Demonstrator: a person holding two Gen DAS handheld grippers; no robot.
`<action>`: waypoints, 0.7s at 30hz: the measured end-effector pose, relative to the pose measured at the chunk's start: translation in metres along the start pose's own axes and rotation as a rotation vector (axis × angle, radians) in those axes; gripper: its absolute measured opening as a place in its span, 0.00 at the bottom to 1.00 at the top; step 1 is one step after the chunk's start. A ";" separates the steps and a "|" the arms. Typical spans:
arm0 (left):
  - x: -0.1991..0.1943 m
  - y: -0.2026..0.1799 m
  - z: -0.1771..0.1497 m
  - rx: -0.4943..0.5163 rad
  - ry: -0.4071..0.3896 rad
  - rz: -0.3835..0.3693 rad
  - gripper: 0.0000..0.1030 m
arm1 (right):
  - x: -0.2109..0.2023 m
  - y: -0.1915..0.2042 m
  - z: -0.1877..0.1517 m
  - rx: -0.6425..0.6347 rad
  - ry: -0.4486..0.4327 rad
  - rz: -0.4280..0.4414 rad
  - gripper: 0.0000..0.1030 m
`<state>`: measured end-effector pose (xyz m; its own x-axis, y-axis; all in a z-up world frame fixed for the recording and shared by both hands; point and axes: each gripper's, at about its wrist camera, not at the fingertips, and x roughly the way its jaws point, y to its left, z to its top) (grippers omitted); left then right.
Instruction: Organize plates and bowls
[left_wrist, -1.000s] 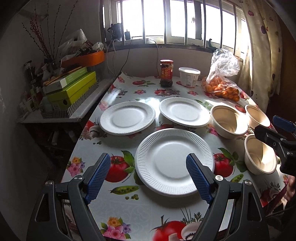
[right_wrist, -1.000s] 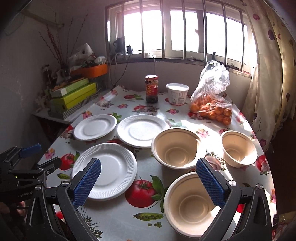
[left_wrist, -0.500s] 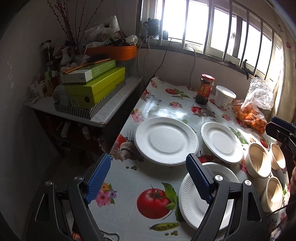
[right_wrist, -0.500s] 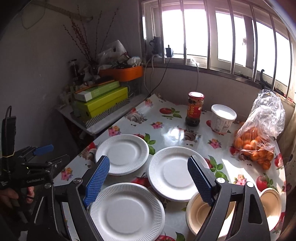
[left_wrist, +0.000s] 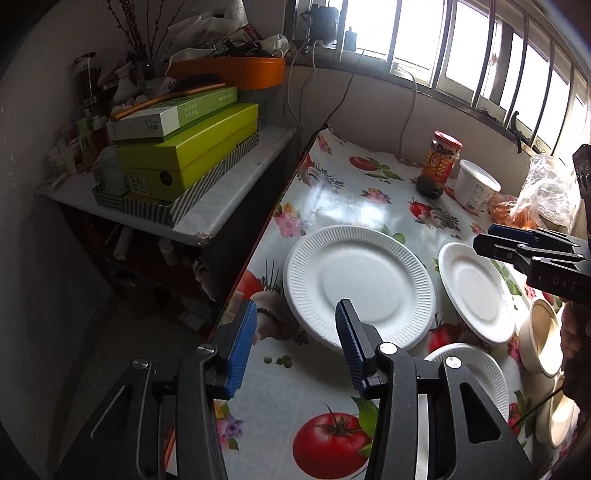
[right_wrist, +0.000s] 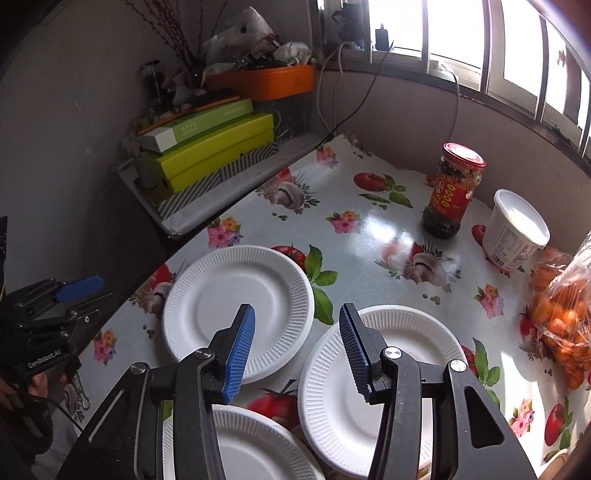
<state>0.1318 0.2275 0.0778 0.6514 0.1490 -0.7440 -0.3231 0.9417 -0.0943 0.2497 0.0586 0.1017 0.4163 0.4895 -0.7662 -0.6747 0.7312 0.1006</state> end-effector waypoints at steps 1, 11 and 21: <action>0.006 0.001 0.000 -0.002 0.012 0.002 0.43 | 0.008 -0.002 0.003 0.008 0.019 0.010 0.37; 0.049 0.009 0.004 -0.041 0.104 0.025 0.36 | 0.066 -0.020 0.016 0.024 0.124 0.055 0.23; 0.067 0.014 0.006 -0.089 0.164 -0.029 0.37 | 0.097 -0.035 0.013 0.090 0.191 0.097 0.32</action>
<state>0.1744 0.2527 0.0306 0.5433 0.0643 -0.8371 -0.3703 0.9132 -0.1702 0.3216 0.0872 0.0324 0.2234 0.4676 -0.8552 -0.6454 0.7285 0.2297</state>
